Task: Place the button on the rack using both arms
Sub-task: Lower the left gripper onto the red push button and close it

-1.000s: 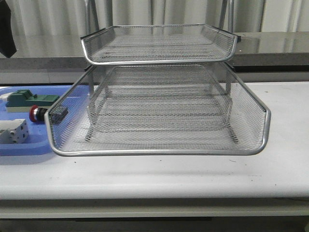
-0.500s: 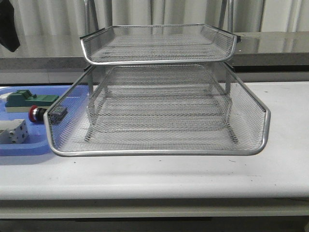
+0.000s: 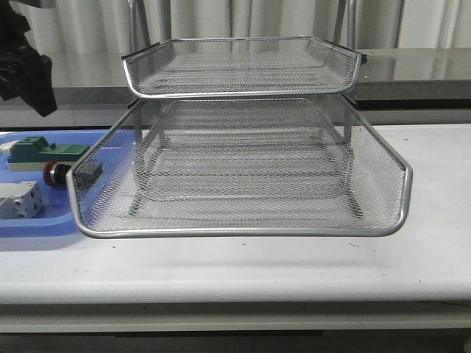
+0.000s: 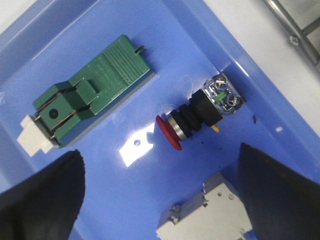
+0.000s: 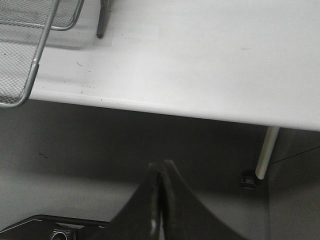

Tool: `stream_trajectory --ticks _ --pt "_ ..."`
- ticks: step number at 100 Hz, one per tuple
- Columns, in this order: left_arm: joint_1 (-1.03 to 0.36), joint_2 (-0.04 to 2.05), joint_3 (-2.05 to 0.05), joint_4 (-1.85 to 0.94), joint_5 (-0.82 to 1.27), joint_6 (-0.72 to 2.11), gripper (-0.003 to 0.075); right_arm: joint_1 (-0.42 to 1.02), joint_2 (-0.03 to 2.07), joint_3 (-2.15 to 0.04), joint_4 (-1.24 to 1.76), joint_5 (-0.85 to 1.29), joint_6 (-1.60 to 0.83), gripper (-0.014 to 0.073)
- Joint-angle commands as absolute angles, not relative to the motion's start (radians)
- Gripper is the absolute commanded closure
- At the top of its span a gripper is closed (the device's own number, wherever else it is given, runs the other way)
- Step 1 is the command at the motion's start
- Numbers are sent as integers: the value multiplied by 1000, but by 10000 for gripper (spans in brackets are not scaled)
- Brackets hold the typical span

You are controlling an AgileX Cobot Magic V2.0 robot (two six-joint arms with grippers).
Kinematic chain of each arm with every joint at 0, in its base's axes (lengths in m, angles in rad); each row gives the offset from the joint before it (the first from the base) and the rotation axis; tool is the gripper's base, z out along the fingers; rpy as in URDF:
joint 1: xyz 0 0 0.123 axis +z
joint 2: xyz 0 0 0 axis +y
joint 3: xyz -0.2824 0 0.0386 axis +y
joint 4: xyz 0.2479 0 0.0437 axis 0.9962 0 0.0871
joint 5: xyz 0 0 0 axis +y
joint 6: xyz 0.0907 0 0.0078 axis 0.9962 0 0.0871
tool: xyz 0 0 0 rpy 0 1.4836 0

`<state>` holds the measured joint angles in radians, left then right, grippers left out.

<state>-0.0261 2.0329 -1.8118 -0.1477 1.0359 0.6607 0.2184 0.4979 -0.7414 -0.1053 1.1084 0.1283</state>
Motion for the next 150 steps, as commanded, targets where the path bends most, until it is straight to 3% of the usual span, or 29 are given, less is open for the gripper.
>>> stream_trajectory --ticks 1,36,142,150 --pt "-40 2019 -1887 -176 1024 733 122 216 502 -770 -127 1059 128 662" --pt "-110 2124 -1920 -175 1026 971 122 216 502 -770 -127 1059 128 662" --pt "-120 2238 -1920 -116 1014 980 123 216 502 -770 -127 1062 128 662" --pt "-120 2238 -1920 -118 1016 980 157 216 502 -770 -127 1062 128 662"
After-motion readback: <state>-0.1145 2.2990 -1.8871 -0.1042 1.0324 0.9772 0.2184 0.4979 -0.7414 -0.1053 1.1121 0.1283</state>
